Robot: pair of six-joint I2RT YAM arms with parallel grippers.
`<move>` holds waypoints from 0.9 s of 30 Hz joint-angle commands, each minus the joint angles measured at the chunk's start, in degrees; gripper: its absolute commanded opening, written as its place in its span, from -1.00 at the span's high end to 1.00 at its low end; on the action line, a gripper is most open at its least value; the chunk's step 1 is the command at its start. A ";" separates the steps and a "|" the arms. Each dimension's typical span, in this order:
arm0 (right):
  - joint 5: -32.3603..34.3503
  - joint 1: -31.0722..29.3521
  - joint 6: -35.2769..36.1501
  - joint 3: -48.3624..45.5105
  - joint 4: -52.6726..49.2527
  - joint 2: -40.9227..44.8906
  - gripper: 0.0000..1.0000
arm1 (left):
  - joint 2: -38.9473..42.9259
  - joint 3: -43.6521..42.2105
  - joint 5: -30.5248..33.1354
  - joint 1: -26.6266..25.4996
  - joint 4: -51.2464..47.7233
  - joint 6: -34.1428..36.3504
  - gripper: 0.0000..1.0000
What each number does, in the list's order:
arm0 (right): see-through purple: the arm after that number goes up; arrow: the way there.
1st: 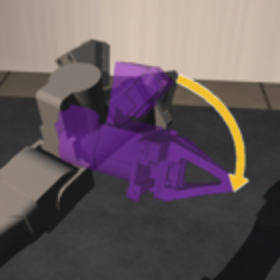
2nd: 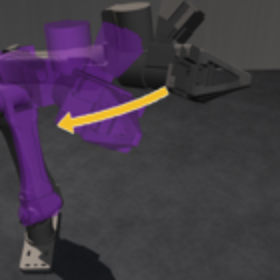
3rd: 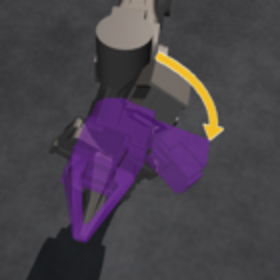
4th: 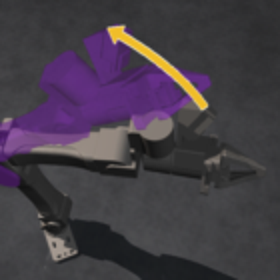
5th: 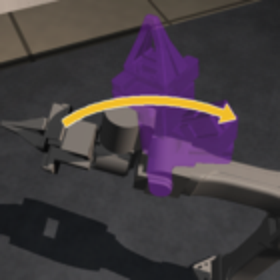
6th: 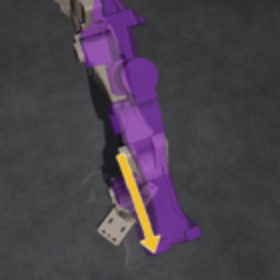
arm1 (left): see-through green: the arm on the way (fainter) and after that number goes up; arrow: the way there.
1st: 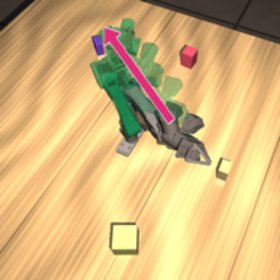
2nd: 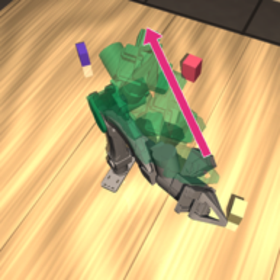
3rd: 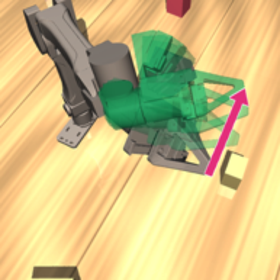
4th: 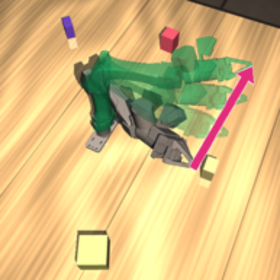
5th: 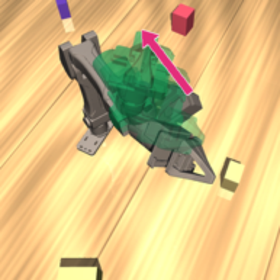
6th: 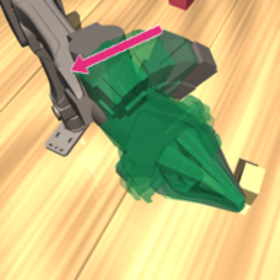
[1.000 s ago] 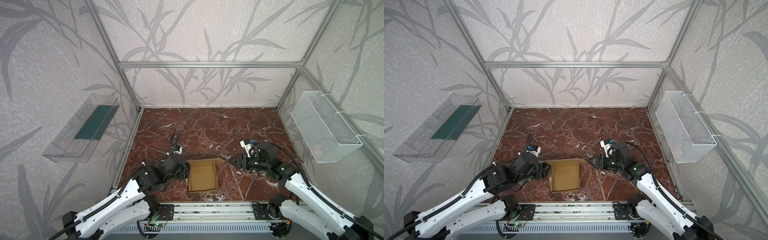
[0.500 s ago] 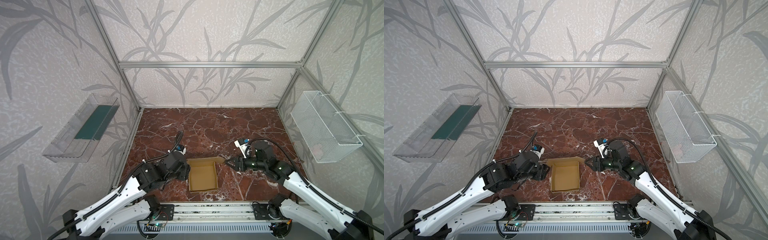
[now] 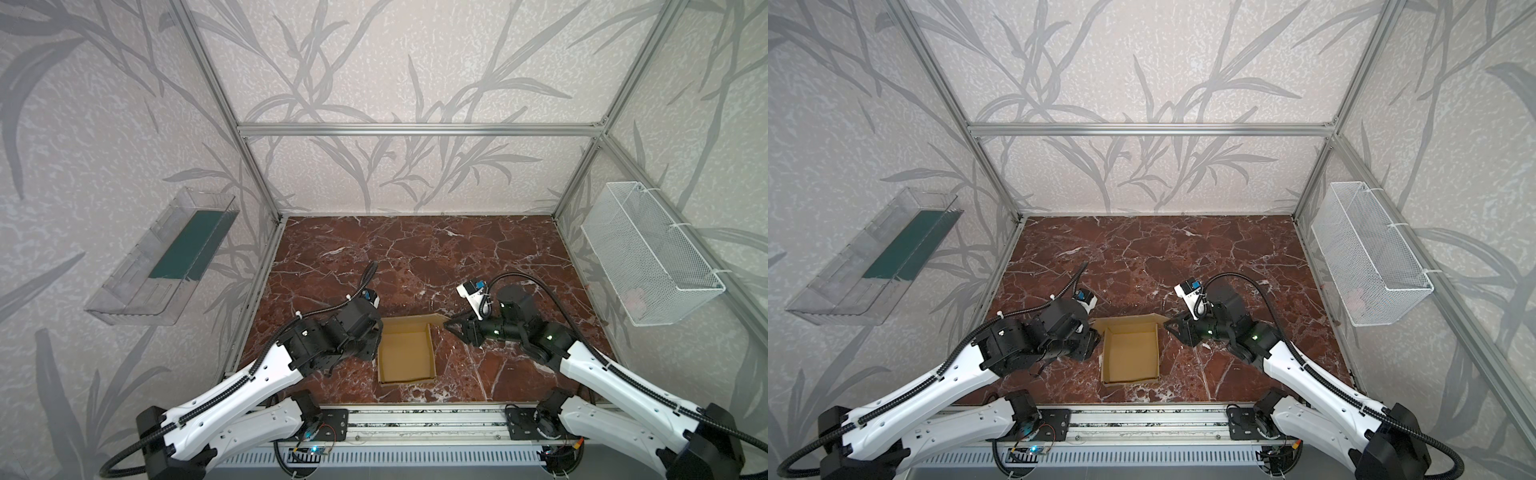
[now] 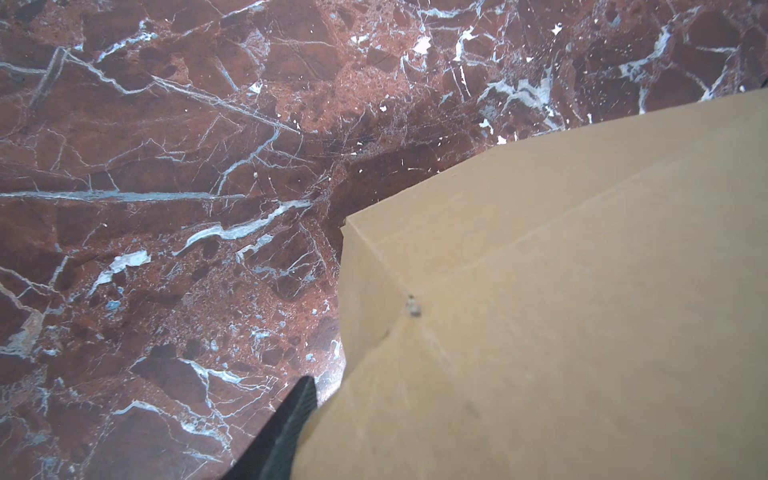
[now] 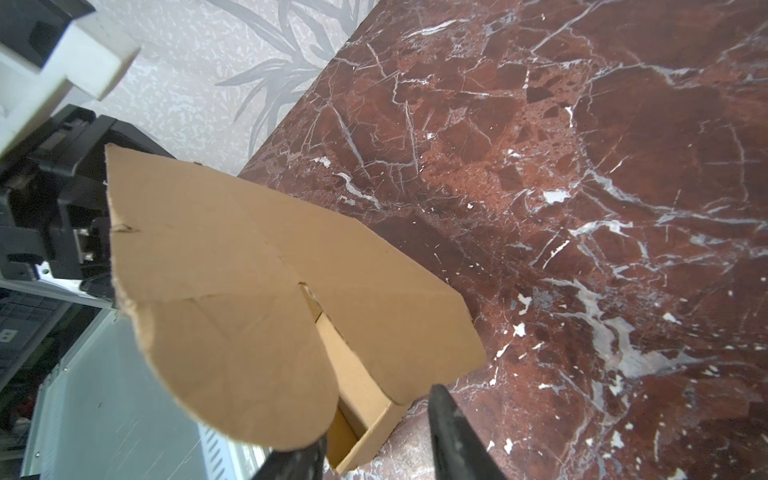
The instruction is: Fold the paper box
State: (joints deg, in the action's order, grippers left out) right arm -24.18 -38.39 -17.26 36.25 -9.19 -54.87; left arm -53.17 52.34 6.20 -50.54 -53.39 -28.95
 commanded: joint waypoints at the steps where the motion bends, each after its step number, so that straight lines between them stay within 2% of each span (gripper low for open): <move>1: 2.91 -0.62 2.97 -0.23 2.75 -0.89 0.24 | -0.21 1.63 0.99 0.18 -1.99 1.87 -0.02; 13: 9.36 -5.99 7.86 0.26 4.00 -1.49 0.35 | -1.33 2.43 2.20 0.18 -2.78 2.87 0.07; 27: 9.76 -6.17 8.37 -0.41 4.71 -1.35 0.62 | -3.09 2.47 2.94 0.18 -2.26 4.16 0.12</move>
State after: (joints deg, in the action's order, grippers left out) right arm -14.94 -44.25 -9.41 36.25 -5.78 -56.36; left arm -56.07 53.32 8.05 -50.54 -54.39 -26.37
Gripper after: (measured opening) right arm 0.196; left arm 0.441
